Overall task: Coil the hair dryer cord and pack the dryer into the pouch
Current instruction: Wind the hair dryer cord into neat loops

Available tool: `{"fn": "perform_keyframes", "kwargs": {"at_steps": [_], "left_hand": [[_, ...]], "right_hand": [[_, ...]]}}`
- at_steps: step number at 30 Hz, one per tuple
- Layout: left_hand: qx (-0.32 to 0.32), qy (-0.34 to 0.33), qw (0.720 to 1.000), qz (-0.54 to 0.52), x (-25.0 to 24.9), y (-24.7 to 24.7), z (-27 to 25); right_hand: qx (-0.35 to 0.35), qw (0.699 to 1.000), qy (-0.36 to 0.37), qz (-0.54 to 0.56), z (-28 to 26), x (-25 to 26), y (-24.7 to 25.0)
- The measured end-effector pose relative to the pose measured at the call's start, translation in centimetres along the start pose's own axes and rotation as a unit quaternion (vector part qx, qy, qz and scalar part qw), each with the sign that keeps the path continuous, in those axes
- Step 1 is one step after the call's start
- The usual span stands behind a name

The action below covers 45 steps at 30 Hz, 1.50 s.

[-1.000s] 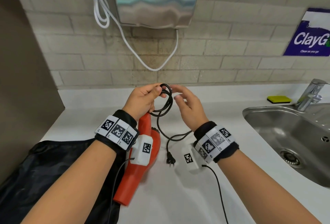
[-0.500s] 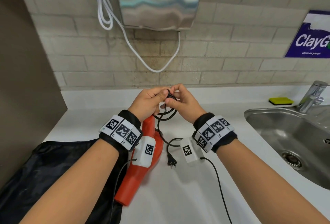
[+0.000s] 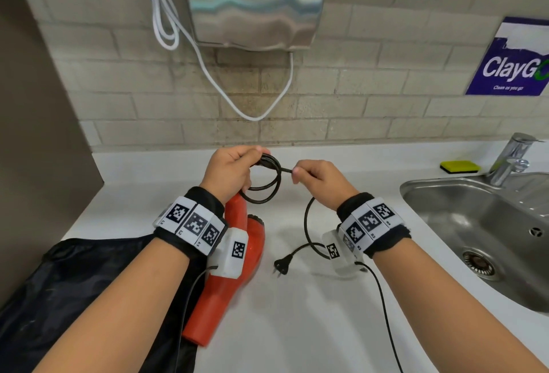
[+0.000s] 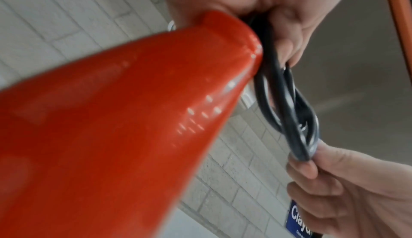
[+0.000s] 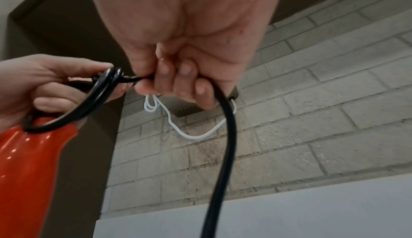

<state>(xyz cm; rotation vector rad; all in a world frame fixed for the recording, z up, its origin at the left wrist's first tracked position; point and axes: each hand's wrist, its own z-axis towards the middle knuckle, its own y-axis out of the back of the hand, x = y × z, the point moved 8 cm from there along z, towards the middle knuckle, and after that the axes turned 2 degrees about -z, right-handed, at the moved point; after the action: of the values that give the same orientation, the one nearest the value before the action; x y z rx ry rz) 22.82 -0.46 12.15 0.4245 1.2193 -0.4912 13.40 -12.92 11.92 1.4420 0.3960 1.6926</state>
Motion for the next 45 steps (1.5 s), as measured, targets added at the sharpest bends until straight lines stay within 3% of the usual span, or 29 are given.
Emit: {"fn": "perform_keyframes", "kwargs": {"at_steps": [6, 12, 18, 22, 24, 25, 28, 30, 34, 37, 42, 45], "left_hand": [[0.104, -0.003, 0.994, 0.039, -0.5, -2.5, -0.4], [0.174, -0.014, 0.984, 0.026, -0.8, -4.3, -1.3], [0.11, -0.022, 0.994, 0.019, -0.8, -2.6, -0.9], [0.086, -0.013, 0.996, 0.01, -0.5, -2.0, -0.6], [0.081, -0.01, 0.997, 0.003, -0.6, -1.9, -0.6], [0.081, -0.011, 0.997, 0.002, -0.6, -1.9, -0.7], [0.09, -0.015, 0.996, 0.002, -0.8, -2.1, -0.9], [0.097, -0.015, 0.995, 0.004, -0.8, -2.2, -0.9], [0.102, -0.011, 0.995, 0.007, -0.8, -2.2, -0.9], [0.105, -0.008, 0.994, 0.017, -0.7, -2.1, -0.9], [0.108, -0.008, 0.994, 0.019, -0.7, -2.2, -0.7], [0.1, -0.006, 0.995, 0.008, -0.6, -2.0, -0.6]], "right_hand": [[-0.168, 0.985, 0.024, 0.018, 0.9, 1.8, 4.1], [-0.211, 0.971, 0.109, 0.038, 0.5, 4.9, 4.5], [-0.215, 0.972, 0.085, 0.046, 0.0, 2.4, 4.3], [-0.267, 0.963, -0.037, 0.01, -1.3, -3.2, 3.4], [-0.193, 0.972, -0.129, -0.022, -1.5, -7.0, 1.1], [-0.107, 0.98, -0.158, -0.057, -1.5, -8.3, -0.8], [0.173, 0.96, -0.146, -0.163, -3.3, -9.8, -7.6], [0.249, 0.943, -0.138, -0.173, -4.4, -9.7, -10.0], [0.319, 0.915, -0.111, -0.219, -4.9, -10.4, -12.6], [0.303, 0.889, -0.103, -0.327, -4.7, -10.7, -13.1], [0.291, 0.89, -0.124, -0.329, -4.3, -11.0, -13.3], [0.316, 0.862, -0.056, -0.392, -4.7, -10.7, -13.0]]}}
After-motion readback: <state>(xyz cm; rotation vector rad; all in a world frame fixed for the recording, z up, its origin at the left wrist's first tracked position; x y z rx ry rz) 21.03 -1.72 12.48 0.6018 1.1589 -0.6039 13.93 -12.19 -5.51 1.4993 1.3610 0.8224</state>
